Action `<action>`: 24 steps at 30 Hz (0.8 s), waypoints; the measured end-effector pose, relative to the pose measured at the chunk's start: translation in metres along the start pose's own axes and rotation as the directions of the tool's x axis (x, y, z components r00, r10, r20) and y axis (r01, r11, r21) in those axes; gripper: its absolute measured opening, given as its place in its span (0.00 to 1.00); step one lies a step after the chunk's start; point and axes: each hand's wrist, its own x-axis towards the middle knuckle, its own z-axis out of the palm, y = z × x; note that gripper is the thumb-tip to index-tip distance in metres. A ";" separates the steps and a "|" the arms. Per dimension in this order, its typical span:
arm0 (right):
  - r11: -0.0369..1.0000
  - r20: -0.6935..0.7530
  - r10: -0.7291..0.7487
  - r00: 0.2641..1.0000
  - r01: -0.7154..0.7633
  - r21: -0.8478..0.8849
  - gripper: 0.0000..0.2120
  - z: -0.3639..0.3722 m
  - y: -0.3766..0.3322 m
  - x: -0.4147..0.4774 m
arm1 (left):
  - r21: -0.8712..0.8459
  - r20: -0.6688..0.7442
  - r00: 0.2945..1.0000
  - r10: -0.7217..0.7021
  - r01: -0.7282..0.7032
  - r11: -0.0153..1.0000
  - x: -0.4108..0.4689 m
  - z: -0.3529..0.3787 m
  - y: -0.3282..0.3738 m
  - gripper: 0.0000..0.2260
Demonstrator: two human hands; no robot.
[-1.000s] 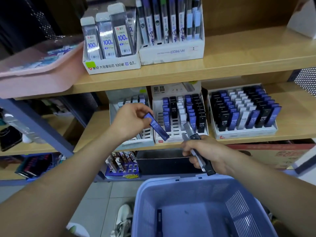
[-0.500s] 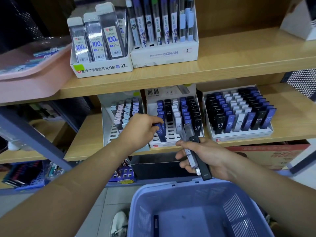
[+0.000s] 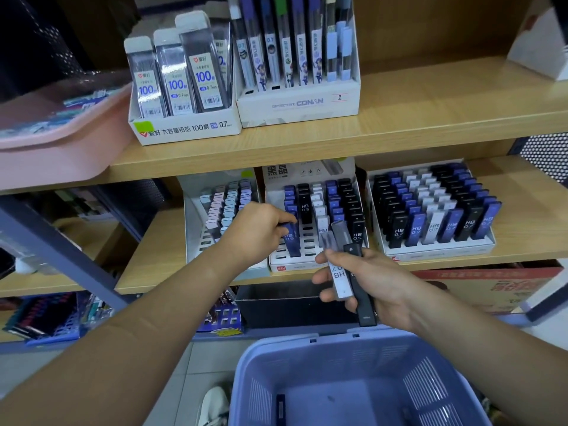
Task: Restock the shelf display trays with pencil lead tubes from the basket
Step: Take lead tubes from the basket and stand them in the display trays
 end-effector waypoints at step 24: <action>0.959 -0.165 -0.198 0.966 0.226 0.169 0.04 0.015 -0.011 0.021 | -0.744 0.295 0.949 -0.113 0.302 0.596 -0.025 -0.020 0.035 0.11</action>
